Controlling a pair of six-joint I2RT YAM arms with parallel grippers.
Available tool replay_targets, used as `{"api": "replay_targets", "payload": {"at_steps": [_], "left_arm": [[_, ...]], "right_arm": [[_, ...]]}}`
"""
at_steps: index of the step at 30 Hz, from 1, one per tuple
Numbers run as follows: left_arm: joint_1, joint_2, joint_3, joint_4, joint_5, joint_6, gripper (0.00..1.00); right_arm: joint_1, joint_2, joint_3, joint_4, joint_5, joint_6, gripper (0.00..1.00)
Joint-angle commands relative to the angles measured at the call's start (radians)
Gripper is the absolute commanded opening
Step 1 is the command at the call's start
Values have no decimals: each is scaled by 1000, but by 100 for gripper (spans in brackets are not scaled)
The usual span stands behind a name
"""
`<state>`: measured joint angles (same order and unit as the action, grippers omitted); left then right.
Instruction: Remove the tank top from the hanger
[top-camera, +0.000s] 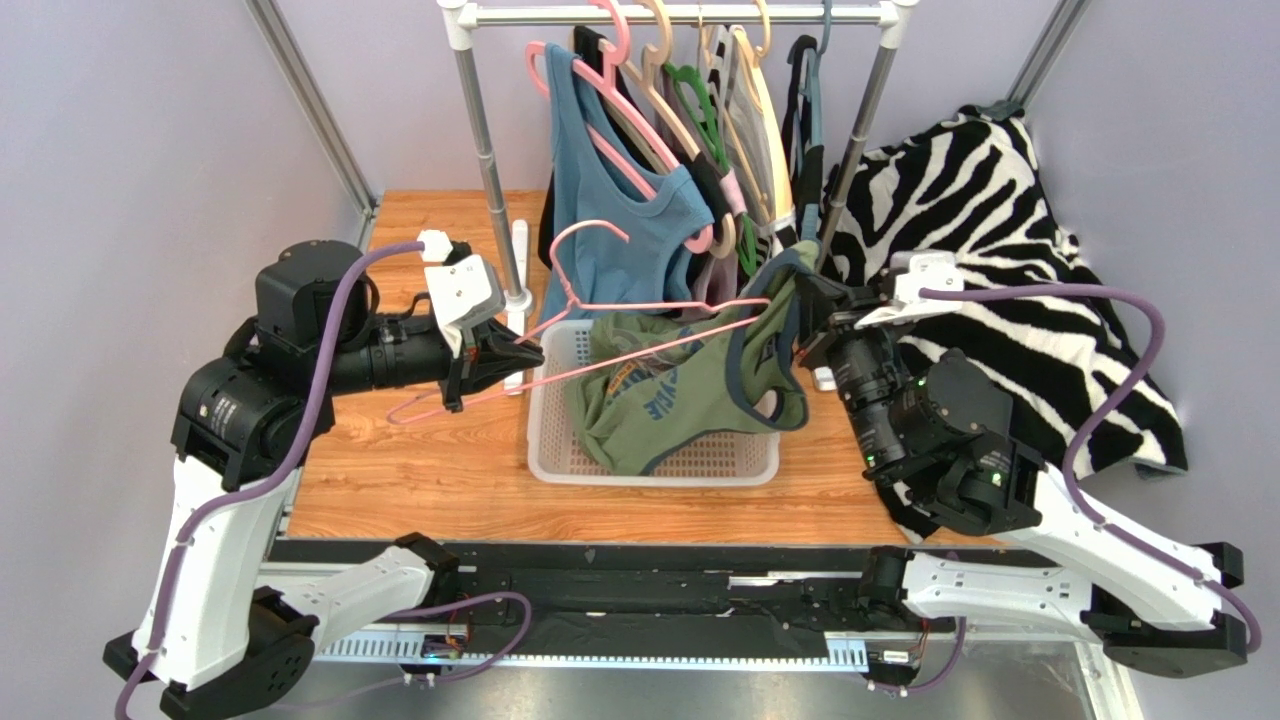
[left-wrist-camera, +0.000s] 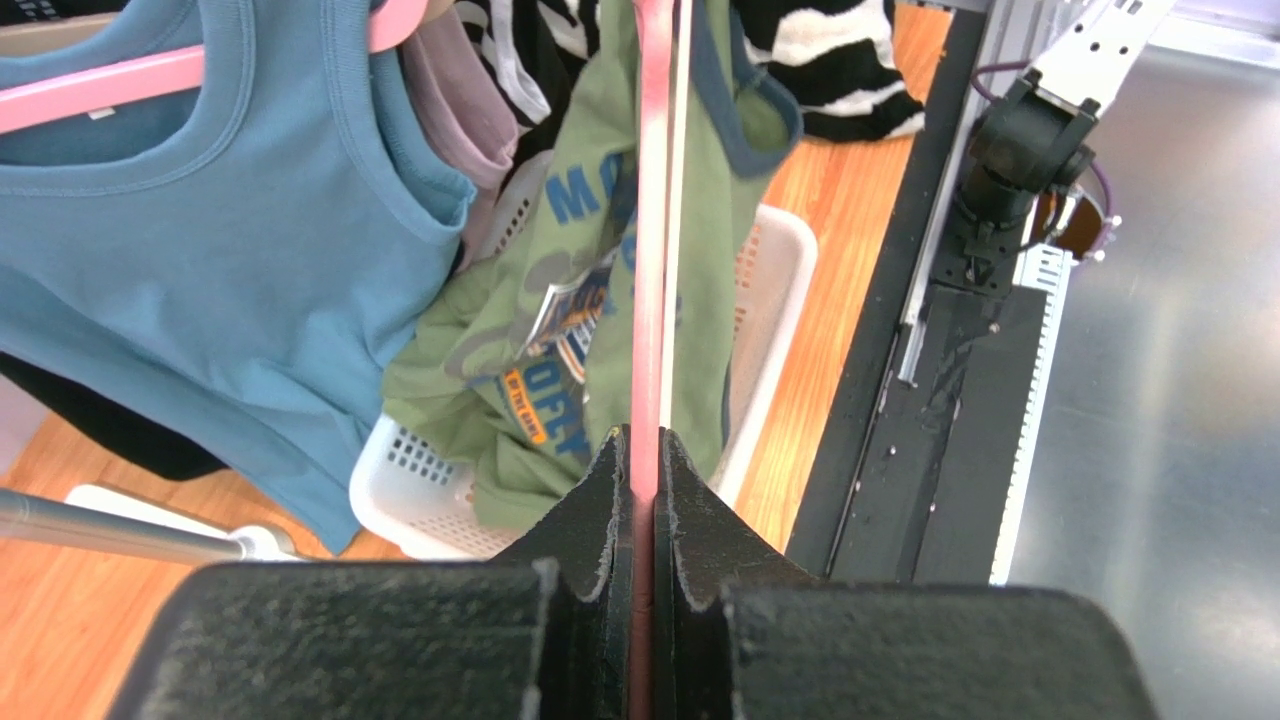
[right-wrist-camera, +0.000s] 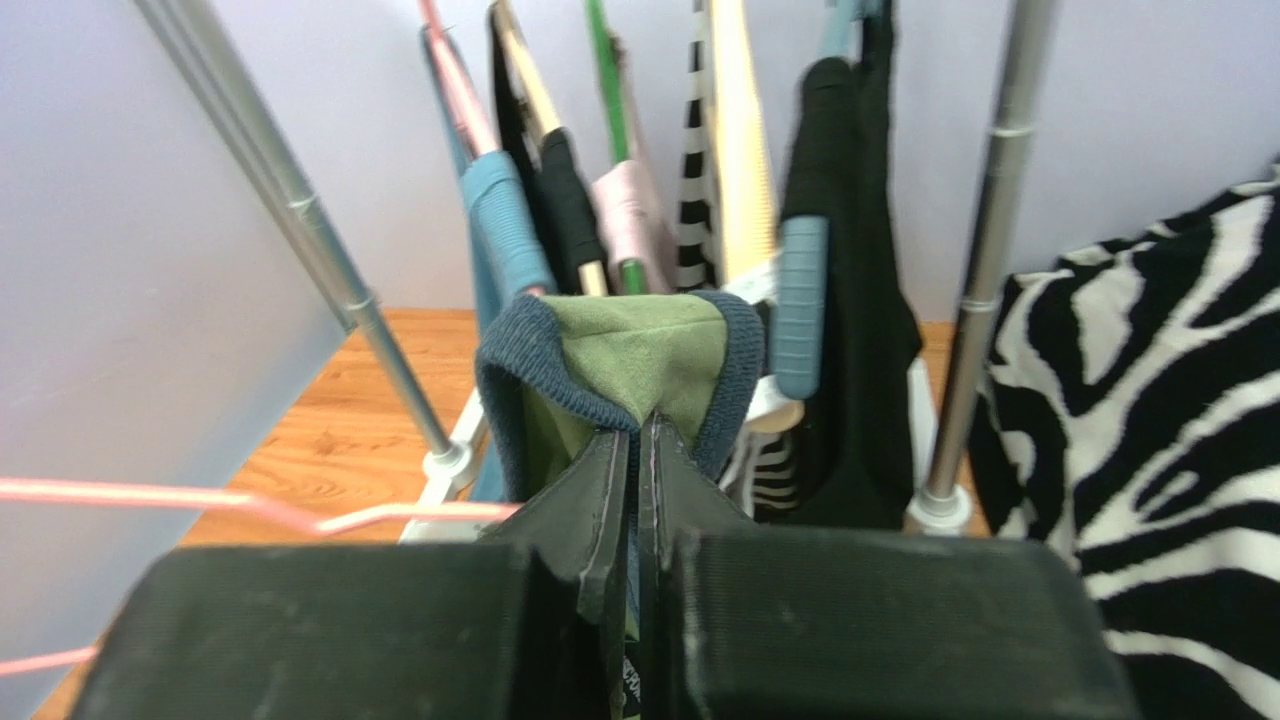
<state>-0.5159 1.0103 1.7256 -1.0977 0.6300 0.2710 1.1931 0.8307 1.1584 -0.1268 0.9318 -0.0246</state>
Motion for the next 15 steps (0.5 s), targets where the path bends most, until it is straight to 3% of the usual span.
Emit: {"api": "replay_targets", "payload": {"at_steps": [1,9,12,15], "left_arm": [[-6,-25,74,-34,34,60,0],[-6,-29,278,-10,-84,72,0],[-3,-29,348,24,-238,85,0],[2,-53,310,67,-424,103,0]], "right_arm": [[-26,-42,12,10,62,-32,0],[-27,-33,49,-69,21,-20,0],[-27,-2,55,-114,-13,0,0],[-27,42,61,-138,-118,18,0]]}}
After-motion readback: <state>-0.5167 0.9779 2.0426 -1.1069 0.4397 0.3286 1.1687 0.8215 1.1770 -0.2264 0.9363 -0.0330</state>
